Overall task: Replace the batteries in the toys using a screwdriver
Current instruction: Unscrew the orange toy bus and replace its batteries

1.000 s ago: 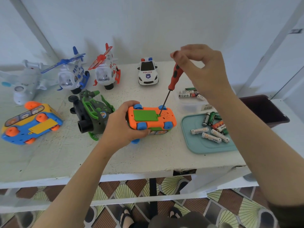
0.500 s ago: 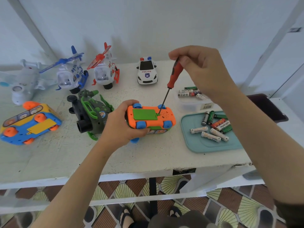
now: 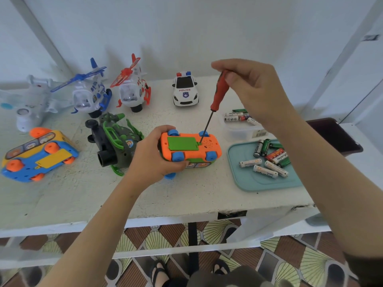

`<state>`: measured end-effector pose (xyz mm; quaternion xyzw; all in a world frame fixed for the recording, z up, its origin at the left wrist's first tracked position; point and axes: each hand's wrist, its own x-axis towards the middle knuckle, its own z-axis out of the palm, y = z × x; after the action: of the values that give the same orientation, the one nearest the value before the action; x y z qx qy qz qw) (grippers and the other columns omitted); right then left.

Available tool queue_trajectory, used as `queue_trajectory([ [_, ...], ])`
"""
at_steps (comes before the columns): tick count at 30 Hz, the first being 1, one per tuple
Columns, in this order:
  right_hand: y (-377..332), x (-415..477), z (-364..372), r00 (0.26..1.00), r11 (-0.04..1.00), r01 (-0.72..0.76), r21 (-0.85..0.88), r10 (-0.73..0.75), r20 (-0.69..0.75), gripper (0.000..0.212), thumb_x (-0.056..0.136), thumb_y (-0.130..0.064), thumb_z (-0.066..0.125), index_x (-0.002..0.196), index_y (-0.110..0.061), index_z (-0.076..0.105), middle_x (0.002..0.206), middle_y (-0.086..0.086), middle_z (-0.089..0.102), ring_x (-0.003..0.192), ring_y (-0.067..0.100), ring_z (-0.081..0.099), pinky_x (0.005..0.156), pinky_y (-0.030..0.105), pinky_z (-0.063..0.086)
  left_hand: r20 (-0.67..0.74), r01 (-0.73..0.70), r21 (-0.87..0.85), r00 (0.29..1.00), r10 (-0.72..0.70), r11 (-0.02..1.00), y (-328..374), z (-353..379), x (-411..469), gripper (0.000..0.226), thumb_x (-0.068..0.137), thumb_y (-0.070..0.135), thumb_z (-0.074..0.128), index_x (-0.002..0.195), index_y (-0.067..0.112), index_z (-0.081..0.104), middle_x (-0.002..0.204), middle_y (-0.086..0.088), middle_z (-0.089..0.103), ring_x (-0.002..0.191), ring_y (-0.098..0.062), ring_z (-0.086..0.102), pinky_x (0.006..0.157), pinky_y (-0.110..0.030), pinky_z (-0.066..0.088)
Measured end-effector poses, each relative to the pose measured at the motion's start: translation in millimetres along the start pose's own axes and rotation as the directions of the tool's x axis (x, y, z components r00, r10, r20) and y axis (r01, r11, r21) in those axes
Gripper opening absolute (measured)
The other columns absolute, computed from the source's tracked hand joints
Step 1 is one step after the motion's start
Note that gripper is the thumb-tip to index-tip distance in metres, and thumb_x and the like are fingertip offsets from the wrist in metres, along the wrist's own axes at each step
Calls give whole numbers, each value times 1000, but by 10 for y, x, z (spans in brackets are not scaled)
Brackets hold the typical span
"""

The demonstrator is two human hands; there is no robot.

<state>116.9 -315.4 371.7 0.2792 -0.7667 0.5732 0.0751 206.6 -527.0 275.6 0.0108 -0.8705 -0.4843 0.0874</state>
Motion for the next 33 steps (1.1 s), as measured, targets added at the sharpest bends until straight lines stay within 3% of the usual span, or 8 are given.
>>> queue_trajectory([
  [5, -56, -23, 36, 996, 998, 67, 17, -66, -54, 10, 94, -21, 61, 94, -25, 70, 70, -5, 72, 93, -4, 62, 98, 18, 40, 2, 8, -10, 1000, -8, 1000, 13, 3, 3, 75, 58, 19, 90, 120, 27, 50, 101, 12, 61, 90, -1, 62, 73, -14, 54],
  [8, -40, -12, 30, 995, 998, 54, 31, -52, -80, 13, 91, -17, 64, 103, -19, 70, 76, -2, 72, 81, -3, 66, 94, 17, 44, 3, 9, -10, 1000, -9, 1000, 18, 0, 2, 74, 60, 13, 92, 120, 26, 50, 101, 11, 60, 90, -1, 61, 74, -13, 54],
  [12, 32, 35, 3, 1000, 1000, 21, 4, -21, -15, 22, 96, -7, 51, 114, -9, 64, 92, -2, 71, 100, 3, 65, 100, 25, 45, 4, 1, 1, 1000, -1, 1000, 12, -2, 4, 74, 61, 11, 91, 120, 27, 50, 101, 11, 60, 89, -2, 61, 74, -13, 53],
  [16, 19, 17, 14, 997, 999, 33, 9, -34, 71, 27, 101, -8, 40, 114, -13, 63, 81, 7, 72, 103, -1, 61, 108, 21, 36, 3, 9, 2, 1000, -9, 1000, 10, -4, 4, 72, 63, 9, 90, 120, 26, 50, 101, 11, 60, 90, -2, 61, 76, -15, 55],
  [20, -15, 2, 23, 997, 995, 82, 49, -83, 10, 15, 97, -19, 57, 101, -15, 70, 70, 2, 73, 88, -1, 65, 100, 15, 38, -3, 7, 14, 1000, -7, 1000, 4, -2, 8, 70, 65, 7, 88, 121, 25, 50, 101, 11, 60, 90, -3, 62, 77, -18, 56],
  [25, 24, 59, 9, 997, 997, 53, -48, -56, -55, 19, 91, -17, 60, 109, -12, 66, 81, -8, 73, 91, 6, 68, 97, 33, 48, 0, 2, 4, 1000, -2, 1000, 7, -4, 13, 70, 65, 7, 88, 120, 26, 50, 100, 11, 60, 89, -2, 61, 74, -13, 54],
  [30, 34, 61, -24, 999, 998, 22, -54, -21, 30, 25, 95, -3, 45, 107, -15, 65, 89, -5, 69, 88, -5, 63, 90, 12, 43, 4, 2, -2, 1000, -2, 1000, 20, -4, 12, 73, 57, 24, 87, 119, 30, 49, 100, 13, 60, 89, -1, 62, 73, -13, 53],
  [33, 1, 4, 4, 999, 999, 43, 32, -44, 29, 18, 97, -10, 53, 105, -19, 67, 79, 2, 70, 81, -7, 63, 93, 14, 43, 7, 7, -3, 1000, -7, 1000, 19, -7, 12, 74, 57, 22, 90, 119, 30, 49, 99, 12, 60, 88, 0, 62, 73, -13, 54],
])
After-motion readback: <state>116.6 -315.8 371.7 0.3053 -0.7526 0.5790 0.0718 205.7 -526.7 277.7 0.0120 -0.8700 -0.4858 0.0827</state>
